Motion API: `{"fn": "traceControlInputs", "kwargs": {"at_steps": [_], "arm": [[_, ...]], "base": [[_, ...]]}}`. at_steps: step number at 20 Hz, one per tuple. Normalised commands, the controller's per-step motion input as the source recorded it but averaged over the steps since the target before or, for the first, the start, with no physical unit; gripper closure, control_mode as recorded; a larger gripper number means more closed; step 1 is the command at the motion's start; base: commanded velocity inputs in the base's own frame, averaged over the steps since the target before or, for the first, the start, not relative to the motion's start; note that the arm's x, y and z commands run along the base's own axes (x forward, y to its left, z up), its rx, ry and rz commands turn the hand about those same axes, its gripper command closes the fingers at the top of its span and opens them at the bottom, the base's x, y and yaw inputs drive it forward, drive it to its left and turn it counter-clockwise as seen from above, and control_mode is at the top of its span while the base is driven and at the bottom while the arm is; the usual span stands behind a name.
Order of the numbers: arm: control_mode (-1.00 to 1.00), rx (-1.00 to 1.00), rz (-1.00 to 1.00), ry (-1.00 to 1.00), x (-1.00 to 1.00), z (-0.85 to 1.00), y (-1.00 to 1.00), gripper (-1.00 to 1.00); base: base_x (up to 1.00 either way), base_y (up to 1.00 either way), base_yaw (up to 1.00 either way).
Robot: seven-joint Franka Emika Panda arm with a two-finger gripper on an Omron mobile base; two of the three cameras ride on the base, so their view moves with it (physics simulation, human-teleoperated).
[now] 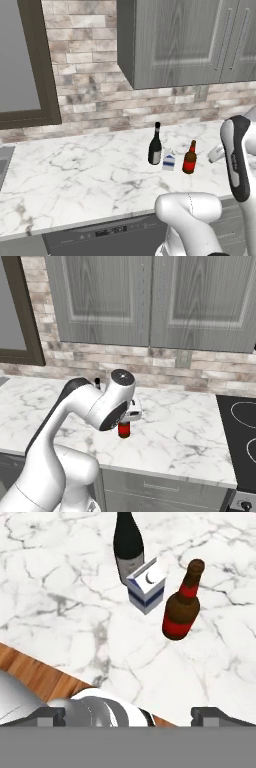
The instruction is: Move the drinks to the dining counter.
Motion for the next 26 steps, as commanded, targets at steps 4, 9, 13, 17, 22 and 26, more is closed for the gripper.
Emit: {"fn": "traceControlInputs", "kwargs": {"at_steps": [4, 9, 13, 17, 22, 26], "arm": [[-1.00, -0.14, -0.03, 0.19, 0.00, 0.00, 0.00, -1.00], [-1.00, -0.18, -0.01, 0.20, 0.00, 0.00, 0.00, -1.00], [-1.00, -0.20, 0.00, 0.13, 0.00, -0.15, 0.00, -1.00], [-1.00, -0.21, 0.00, 0.07, 0.00, -0.25, 0.00, -1.00], [-1.00, -0.15, 0.00, 0.00, 0.00, -0.17, 0.00, -1.00], [-1.00, -0.03, 0.00, 0.00, 0.00, 0.00, 0.00, -1.00]], "base": [[0.00, 0.00, 0.00], [0.00, 0.00, 0.00], [0.00, 0.00, 0.00], [0.00, 0.00, 0.00], [0.00, 0.00, 0.00], [0.00, 0.00, 0.00]]}}
